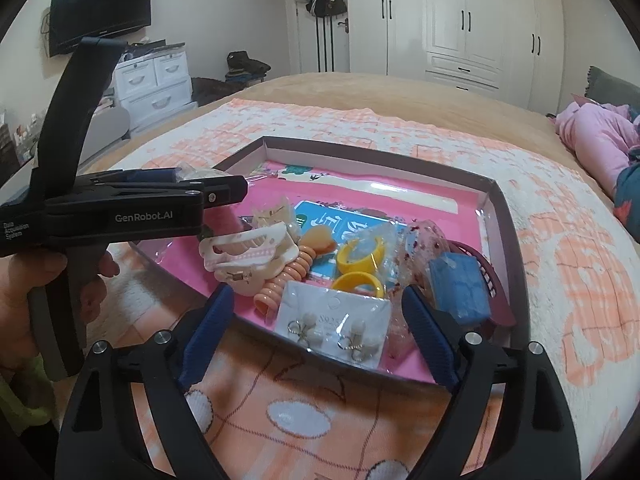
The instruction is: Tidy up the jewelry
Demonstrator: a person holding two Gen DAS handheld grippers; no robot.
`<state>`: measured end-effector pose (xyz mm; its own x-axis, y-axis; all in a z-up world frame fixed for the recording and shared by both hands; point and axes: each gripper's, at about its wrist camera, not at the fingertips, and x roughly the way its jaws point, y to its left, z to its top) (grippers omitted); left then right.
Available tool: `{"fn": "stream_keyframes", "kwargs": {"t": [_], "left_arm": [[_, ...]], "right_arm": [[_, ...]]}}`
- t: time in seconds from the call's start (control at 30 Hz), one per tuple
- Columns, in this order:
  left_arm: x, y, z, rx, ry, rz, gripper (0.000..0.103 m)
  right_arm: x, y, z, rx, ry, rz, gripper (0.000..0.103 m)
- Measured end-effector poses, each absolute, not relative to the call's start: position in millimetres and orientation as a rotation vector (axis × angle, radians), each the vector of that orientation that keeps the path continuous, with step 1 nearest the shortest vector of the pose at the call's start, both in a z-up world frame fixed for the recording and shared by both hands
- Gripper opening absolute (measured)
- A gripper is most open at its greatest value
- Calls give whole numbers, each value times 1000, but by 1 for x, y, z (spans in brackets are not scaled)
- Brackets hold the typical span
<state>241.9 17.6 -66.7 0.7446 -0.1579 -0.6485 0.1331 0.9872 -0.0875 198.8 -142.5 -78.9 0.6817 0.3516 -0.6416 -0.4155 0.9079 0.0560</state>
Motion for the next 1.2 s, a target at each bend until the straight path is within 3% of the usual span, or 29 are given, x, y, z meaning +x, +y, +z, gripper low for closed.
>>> {"fn": "stream_keyframes", "kwargs": {"t": [0.87,1.2], "left_arm": [[178,28,-30,-122,622,-134,91],[139,28,-20,-136,587,-137,91]], "right_arm": [[158,-183,-60,-33,673,352,86],[139,-198,-53,-10,652,330,93]]}}
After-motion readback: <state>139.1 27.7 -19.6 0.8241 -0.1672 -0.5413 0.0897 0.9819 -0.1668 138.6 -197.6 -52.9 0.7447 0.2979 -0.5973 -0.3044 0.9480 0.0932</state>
